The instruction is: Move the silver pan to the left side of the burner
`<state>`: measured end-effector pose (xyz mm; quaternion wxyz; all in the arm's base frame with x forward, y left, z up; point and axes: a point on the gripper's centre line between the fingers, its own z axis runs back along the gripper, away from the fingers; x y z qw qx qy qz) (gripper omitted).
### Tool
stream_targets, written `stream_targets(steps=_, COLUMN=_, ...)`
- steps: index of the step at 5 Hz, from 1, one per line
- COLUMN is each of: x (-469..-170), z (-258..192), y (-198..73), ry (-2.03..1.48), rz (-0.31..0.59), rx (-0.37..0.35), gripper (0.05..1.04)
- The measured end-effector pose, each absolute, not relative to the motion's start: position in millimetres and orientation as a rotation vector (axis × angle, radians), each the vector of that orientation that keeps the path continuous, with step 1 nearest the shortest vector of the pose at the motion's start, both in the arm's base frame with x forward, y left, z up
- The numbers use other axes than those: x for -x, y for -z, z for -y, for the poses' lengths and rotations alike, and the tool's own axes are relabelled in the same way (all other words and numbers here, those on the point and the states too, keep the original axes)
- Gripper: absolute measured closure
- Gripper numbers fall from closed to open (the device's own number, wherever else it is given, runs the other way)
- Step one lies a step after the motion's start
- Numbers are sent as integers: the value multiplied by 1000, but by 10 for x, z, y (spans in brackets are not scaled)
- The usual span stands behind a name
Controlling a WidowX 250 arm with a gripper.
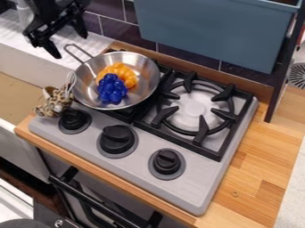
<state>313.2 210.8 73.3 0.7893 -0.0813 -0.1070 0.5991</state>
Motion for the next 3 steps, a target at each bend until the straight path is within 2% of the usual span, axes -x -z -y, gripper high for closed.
stream_targets(steps=3, x=-3160, z=-1843, y=-476, ry=-1391, rz=185, rx=70, gripper=107)
